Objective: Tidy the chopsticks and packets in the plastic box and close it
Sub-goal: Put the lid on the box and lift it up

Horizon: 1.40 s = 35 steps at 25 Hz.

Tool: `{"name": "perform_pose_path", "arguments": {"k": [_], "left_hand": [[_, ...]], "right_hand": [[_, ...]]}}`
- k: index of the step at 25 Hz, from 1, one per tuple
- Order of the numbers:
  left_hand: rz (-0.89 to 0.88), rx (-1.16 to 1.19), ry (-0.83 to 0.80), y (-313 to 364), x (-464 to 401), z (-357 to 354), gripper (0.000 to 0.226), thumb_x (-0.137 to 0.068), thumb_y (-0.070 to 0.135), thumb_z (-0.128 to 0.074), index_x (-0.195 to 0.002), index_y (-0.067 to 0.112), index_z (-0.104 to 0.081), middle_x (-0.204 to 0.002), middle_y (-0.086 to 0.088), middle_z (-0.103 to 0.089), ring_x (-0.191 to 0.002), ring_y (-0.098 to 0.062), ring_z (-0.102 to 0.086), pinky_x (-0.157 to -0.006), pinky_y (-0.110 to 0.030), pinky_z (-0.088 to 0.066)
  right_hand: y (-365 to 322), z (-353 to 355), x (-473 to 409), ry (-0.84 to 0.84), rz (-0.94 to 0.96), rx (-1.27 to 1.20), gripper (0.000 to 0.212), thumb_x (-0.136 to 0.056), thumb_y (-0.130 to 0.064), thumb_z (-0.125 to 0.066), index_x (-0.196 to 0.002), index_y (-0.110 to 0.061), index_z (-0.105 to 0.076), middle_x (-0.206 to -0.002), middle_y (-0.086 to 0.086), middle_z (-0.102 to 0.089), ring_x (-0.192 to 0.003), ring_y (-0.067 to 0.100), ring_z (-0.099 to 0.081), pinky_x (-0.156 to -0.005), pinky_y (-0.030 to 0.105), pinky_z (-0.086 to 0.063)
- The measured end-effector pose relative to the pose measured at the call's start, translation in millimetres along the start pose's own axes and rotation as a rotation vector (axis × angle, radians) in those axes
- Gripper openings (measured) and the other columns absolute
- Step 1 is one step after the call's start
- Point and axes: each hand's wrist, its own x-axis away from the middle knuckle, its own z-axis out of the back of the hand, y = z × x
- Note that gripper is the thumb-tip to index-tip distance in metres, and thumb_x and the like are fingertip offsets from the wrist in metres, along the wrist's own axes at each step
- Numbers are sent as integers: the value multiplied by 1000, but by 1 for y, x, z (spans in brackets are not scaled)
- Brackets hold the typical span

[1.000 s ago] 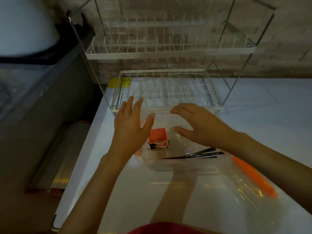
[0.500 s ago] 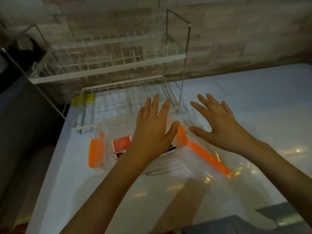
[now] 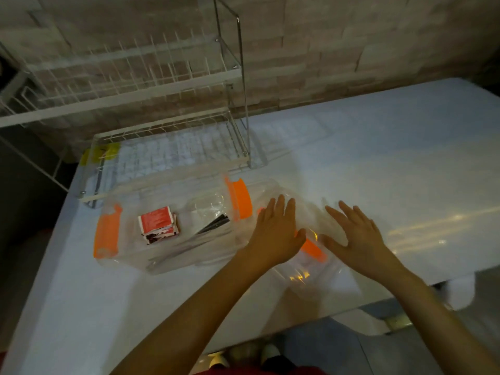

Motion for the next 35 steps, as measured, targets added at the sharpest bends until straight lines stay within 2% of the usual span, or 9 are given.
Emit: {"name": "perform_pose_path", "arguments": {"k": [6,11,16,19,22,28,30,32,35], "left_hand": [[273,52,58,-23,-38,-26,75,-91,34,-41,-144,8,7,-153,-22,15,-141,-37,14,-114,-50,0],[437,130,38,-34,-50,-35,81,-89,38,-45,-144,7,5,-154,-21,8,-142,-39,6,-114,-52,-1],[419,83,122,-34,-49,-37,76,-85,36,-49,-143,8,-9,-150,-23,-15,-137,-42,-15,-111,-52,-14],[452,90,136,-26,-48,-38,78,-83,35,-52,-141,3,-11,-145,-25,-21,-133,-43,-21,-107,-50,-21],[445,109,142,-19,-46,-37,67,-81,32,-53,-133,1,-25,-138,-24,-29,-127,-40,-27,-102,-46,-28],[316,400,267,5,-27,-37,63,-84,21,-54,-137,6,-25,-140,-19,-25,-125,-38,-30,-102,-42,-30],[252,506,342,12,-18,-32,58,-84,14,-53,-135,6,-29,-138,-18,-26,-117,-36,-43,-97,-36,-37],[189,583,457,17,-10,-19,50,-85,11,-54,-131,6,-35,-134,-17,-31,-96,-25,-53,-82,-23,-40],[107,635,618,21,0,8,41,-87,15,-54,-125,7,-41,-122,-12,-43,-70,-3,-46,-64,-8,-36]], "right_hand": [[21,-31,17,-44,-247,-102,68,-87,-41,-52,-143,-19,-21,-153,17,-15,-140,36,-16,-111,48,-23],[25,-42,22,-45,-276,-115,66,-85,-38,-56,-140,-18,-26,-150,13,-23,-137,34,-22,-108,47,-29],[31,-40,15,11,-258,-267,59,-87,-20,-57,-139,-9,-30,-151,17,-23,-138,35,-23,-111,40,-25],[35,-38,14,116,-265,-332,54,-85,-8,-57,-135,-6,-37,-150,19,-24,-134,39,-28,-109,41,-30],[41,-34,14,227,-300,-401,50,-83,0,-57,-130,-4,-44,-149,22,-25,-132,41,-32,-106,43,-34],[51,-16,16,476,-314,-512,41,-85,2,-54,-125,-1,-49,-151,18,-25,-133,38,-32,-106,45,-33],[52,-9,16,548,-310,-537,39,-85,2,-53,-124,-3,-51,-151,15,-26,-134,34,-32,-105,42,-33],[52,0,14,590,-310,-576,38,-86,1,-52,-123,-7,-53,-151,12,-27,-135,30,-32,-106,38,-32],[43,11,12,613,-264,-650,37,-86,-2,-51,-121,-13,-54,-151,8,-29,-135,27,-33,-106,35,-32]]}}
